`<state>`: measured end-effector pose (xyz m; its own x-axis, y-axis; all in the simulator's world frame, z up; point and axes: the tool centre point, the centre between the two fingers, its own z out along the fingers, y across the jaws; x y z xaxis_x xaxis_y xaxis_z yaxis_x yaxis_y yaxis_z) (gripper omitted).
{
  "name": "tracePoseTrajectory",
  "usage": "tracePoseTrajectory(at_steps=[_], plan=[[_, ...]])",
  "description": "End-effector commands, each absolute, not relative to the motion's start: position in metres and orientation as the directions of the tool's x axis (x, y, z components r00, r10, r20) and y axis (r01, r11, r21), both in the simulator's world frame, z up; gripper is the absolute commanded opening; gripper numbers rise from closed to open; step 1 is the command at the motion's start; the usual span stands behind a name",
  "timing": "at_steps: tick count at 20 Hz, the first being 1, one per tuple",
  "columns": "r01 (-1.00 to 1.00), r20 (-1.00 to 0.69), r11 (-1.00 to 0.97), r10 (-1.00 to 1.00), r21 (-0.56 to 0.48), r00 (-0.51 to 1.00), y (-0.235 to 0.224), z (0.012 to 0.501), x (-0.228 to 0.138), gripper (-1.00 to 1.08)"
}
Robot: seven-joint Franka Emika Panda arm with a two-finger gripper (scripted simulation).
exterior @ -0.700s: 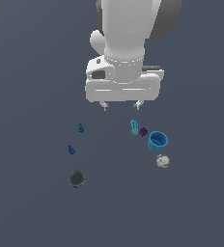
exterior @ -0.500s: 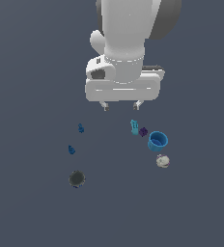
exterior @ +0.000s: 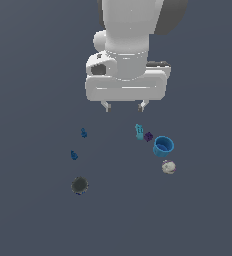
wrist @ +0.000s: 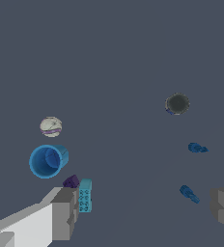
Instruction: Pick up a designated object from a clutter of objects.
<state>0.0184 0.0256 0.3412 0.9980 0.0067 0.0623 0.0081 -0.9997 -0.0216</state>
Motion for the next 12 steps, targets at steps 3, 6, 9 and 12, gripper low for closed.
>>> tracePoseTrajectory(at_steps=[3, 6, 9, 12], plan=[[0.007, 0.060, -1.000, 0.005, -0.021, 0.998, 0.030, 0.336, 0.021, 1.00], [0.004, 0.057, -1.000, 0.002, -0.019, 0.998, 0.037, 0.329, 0.027, 1.00], [-0.001, 0.054, -1.000, -0.002, -0.017, 0.999, 0.047, 0.317, 0.034, 1.00], [-0.006, 0.049, -1.000, -0.007, -0.015, 0.999, 0.060, 0.302, 0.043, 1.00]])
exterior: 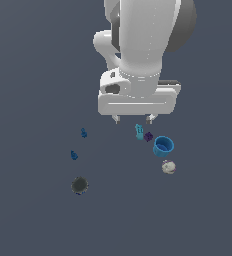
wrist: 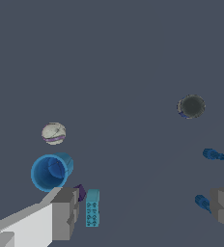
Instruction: Pick up a designated object from a clutter of objects.
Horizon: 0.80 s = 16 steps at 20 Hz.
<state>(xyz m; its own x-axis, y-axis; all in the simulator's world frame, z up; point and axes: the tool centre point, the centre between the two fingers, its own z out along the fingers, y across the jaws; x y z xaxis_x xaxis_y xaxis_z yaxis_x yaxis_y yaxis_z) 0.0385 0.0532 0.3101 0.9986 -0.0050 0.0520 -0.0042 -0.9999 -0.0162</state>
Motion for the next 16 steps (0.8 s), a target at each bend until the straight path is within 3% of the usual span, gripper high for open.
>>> tracePoseTrajectory(at_steps=[1, 16], plan=[[-0.009, 0.047, -1.000, -0.009, -0.014, 0.999, 0.066, 0.296, 0.046, 1.00], [-0.047, 0.015, -0.999, -0.047, -0.002, 0.999, 0.184, 0.159, 0.079, 1.00]])
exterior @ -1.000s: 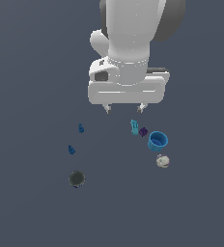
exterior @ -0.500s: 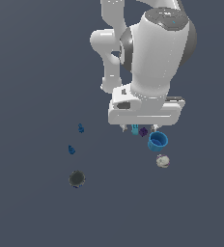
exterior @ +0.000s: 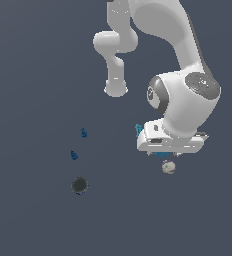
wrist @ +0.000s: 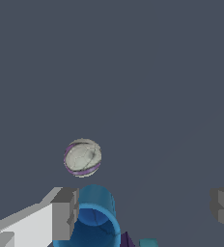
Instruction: Pick up a designated object from a clutter of objects.
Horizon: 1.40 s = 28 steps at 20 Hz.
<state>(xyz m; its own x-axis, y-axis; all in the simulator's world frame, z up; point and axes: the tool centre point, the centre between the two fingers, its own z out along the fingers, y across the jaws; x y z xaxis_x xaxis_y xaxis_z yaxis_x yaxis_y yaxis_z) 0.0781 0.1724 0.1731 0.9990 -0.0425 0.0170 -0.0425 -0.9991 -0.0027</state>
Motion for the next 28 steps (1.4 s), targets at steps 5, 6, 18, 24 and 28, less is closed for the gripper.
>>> tracePoseTrajectory(at_steps=[5, 6, 18, 24, 28], plan=[[-0.056, 0.007, -0.998, -0.056, -0.001, 0.998, 0.215, 0.121, 0.078, 1.00], [-0.058, 0.006, -0.998, -0.058, -0.001, 0.998, 0.220, 0.115, 0.077, 1.00], [-0.063, -0.001, -0.998, -0.063, 0.000, 0.998, 0.241, 0.087, 0.072, 1.00], [-0.063, -0.001, -0.998, -0.063, 0.000, 0.998, 0.242, 0.067, 0.072, 1.00], [-0.064, 0.000, -0.998, -0.064, 0.000, 0.998, 0.242, 0.046, 0.071, 1.00]])
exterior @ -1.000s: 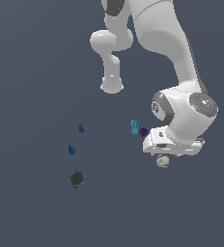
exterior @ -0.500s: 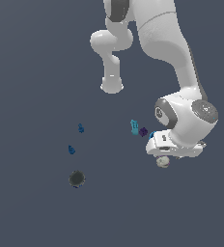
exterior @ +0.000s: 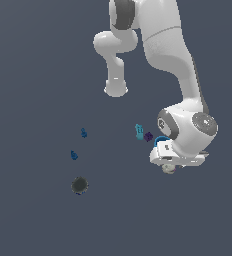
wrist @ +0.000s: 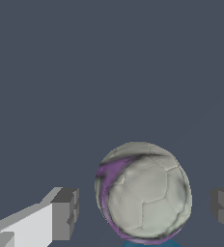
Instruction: Pick up a designated object from a clutter of objects.
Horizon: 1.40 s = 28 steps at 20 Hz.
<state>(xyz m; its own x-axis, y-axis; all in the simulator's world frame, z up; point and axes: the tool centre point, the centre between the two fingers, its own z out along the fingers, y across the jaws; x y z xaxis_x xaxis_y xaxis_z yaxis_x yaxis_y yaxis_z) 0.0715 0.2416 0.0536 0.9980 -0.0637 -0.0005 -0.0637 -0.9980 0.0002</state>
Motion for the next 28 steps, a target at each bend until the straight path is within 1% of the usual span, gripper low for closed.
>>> tracePoseTrajectory(at_steps=[1, 6, 7, 20, 24, 28], plan=[[-0.064, 0.000, -0.998, -0.064, 0.000, 0.998, 0.242, 0.042, 0.071, 1.00], [-0.064, 0.000, -0.998, -0.064, 0.000, 0.998, 0.242, 0.036, 0.073, 1.00], [-0.064, 0.000, -0.998, -0.064, 0.000, 0.998, 0.242, 0.036, 0.073, -1.00], [-0.064, 0.000, -0.998, -0.064, 0.000, 0.998, 0.240, 0.039, 0.072, -1.00], [-0.064, 0.000, -0.998, -0.064, 0.000, 0.998, 0.229, 0.047, 0.073, -1.00], [-0.064, 0.000, -0.998, -0.064, 0.000, 0.998, 0.208, 0.064, 0.075, -1.00]])
